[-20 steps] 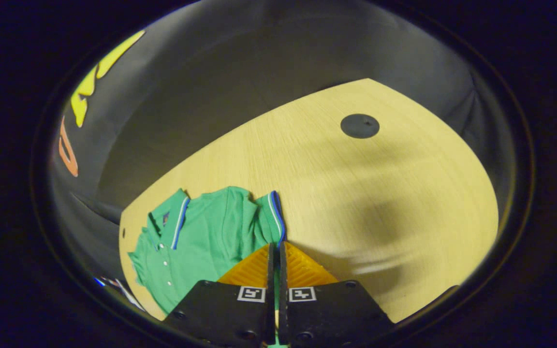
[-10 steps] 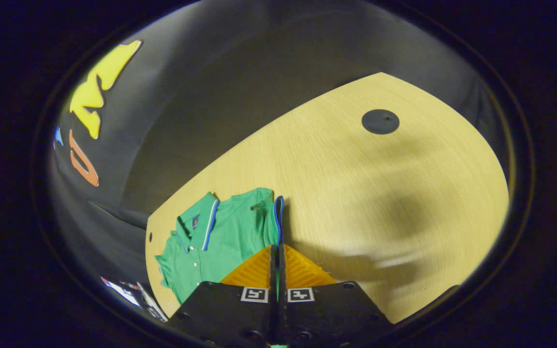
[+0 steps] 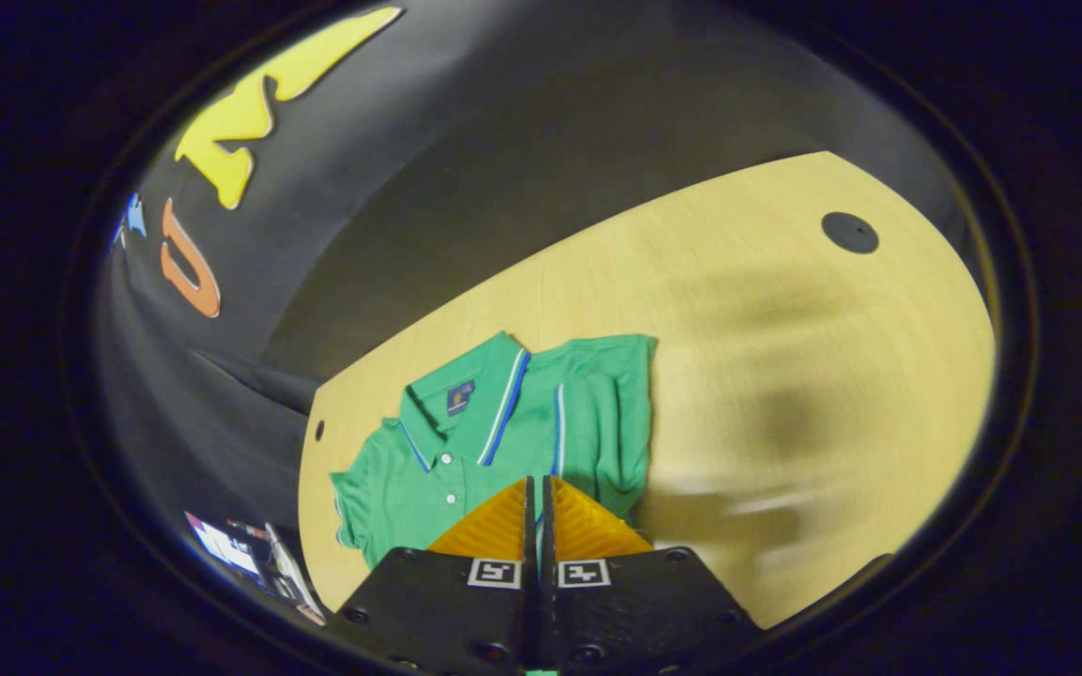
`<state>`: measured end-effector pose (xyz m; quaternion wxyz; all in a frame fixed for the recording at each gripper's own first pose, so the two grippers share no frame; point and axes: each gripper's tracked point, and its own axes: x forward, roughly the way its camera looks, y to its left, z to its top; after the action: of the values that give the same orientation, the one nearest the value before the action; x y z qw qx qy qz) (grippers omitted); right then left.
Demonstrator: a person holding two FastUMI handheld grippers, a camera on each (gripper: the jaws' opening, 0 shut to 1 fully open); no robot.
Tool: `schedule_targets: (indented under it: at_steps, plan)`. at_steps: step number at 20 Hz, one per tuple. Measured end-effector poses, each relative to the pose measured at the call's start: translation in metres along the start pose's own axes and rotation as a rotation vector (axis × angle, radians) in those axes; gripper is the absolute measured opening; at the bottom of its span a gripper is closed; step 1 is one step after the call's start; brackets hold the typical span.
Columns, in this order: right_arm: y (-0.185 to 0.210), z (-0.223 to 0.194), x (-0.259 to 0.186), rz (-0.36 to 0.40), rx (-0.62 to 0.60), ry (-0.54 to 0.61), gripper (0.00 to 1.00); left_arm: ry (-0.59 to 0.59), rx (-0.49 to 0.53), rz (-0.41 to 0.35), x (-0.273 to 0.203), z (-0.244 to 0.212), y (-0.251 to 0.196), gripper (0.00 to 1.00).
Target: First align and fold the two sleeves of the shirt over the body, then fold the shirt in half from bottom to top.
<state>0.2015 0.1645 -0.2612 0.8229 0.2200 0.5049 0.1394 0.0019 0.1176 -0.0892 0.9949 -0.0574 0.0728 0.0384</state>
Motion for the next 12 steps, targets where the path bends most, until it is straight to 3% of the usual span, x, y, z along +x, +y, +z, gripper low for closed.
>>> schedule_targets:
  at_steps: [5, 9, 10, 11, 12]
  plan:
    - [0.019, -0.015, 0.015, -0.031, -0.062, 0.019, 0.00, 0.033, -0.018, 0.024, 0.002, -0.014, 0.019, 0.98]
    - [0.033, -0.015, 0.000, -0.023, -0.147, -0.005, 0.00, 0.057, -0.002, 0.024, 0.021, -0.026, 0.027, 0.98]
    - [0.033, -0.017, -0.006, -0.025, -0.173, -0.009, 0.31, 0.065, 0.007, 0.028, 0.029, -0.029, 0.030, 0.98]
    - [0.034, -0.017, -0.014, -0.032, -0.184, -0.016, 0.36, 0.076, 0.022, 0.041, 0.038, -0.033, 0.036, 0.98]
    - [0.040, -0.018, -0.023, -0.018, -0.193, -0.030, 0.51, 0.090, 0.034, 0.059, 0.049, -0.038, 0.045, 0.98]
